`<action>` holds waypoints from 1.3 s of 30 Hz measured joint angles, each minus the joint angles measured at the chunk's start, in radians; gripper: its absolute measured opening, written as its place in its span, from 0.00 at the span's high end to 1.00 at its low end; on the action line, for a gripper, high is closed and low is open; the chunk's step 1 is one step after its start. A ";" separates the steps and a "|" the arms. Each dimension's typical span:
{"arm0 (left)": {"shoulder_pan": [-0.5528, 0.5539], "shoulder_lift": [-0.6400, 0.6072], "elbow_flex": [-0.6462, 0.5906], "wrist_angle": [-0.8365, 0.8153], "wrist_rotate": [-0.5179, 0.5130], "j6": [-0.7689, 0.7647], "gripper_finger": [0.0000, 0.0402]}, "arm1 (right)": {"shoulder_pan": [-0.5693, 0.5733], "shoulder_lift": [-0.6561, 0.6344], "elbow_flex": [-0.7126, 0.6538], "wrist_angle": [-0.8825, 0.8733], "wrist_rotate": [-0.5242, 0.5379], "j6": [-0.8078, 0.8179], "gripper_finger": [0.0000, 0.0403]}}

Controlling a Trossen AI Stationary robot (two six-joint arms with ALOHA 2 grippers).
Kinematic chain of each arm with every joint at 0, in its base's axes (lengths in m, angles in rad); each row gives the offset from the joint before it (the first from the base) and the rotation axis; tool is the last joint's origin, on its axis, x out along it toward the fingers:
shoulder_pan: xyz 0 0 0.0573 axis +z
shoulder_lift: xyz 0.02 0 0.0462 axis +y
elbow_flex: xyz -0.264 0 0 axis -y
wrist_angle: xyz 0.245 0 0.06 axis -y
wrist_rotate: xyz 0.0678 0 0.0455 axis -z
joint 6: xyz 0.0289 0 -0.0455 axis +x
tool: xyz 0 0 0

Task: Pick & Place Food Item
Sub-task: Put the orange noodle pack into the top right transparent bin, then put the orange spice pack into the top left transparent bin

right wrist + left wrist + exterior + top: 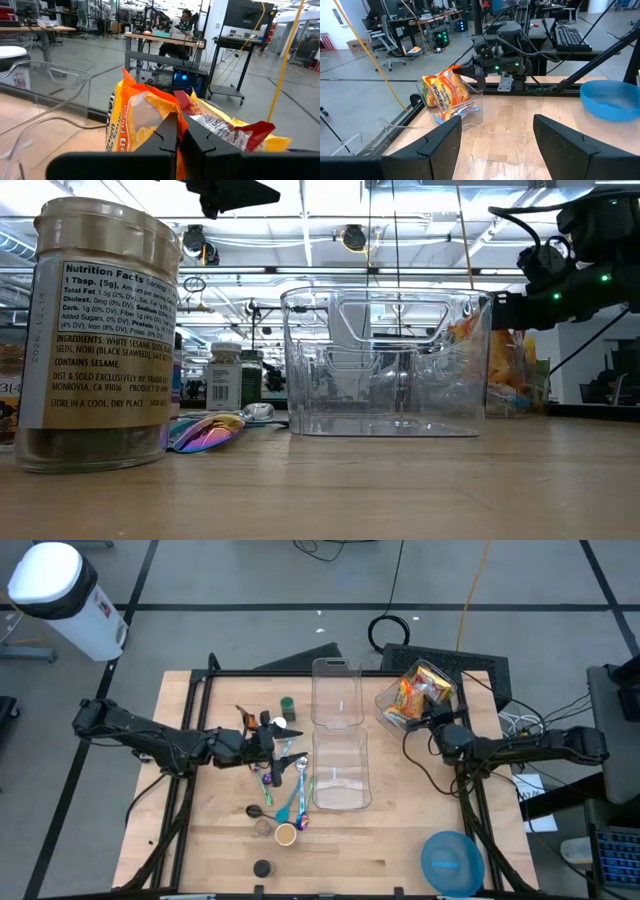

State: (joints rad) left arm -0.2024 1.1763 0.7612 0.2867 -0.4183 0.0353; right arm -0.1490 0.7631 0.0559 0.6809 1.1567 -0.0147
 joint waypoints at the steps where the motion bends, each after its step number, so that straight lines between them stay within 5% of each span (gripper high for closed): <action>1: 0.000 0.000 0.000 0.000 0.000 0.000 0.36 | 0.000 0.000 0.000 0.001 0.005 0.000 1.00; 6: 0.000 0.000 0.000 -0.004 0.000 0.000 0.36 | 0.000 -0.004 -0.001 0.004 0.047 -0.030 0.90; 16: 0.000 0.000 0.000 -0.006 0.000 0.000 0.36 | 0.009 -0.037 0.028 0.072 0.053 -0.088 0.45; 22: 0.000 0.000 0.000 -0.024 0.000 -0.008 0.36 | 0.122 -0.037 0.098 0.088 0.094 -0.259 0.27; 28: 0.000 0.000 0.000 -0.024 0.002 -0.018 0.36 | 0.296 -0.037 0.169 0.186 0.259 -0.476 0.23; 32: 0.000 0.000 0.000 -0.024 0.002 -0.018 0.36 | 0.402 -0.037 0.198 0.262 0.251 -0.527 0.26; 39: 0.000 0.000 0.000 -0.026 0.001 -0.023 0.36 | 0.524 -0.036 0.212 0.325 -0.021 -0.543 0.29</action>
State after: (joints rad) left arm -0.2025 1.1763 0.7612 0.2610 -0.4171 0.0124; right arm 0.3748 0.7269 0.2676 1.0061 1.1359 -0.5576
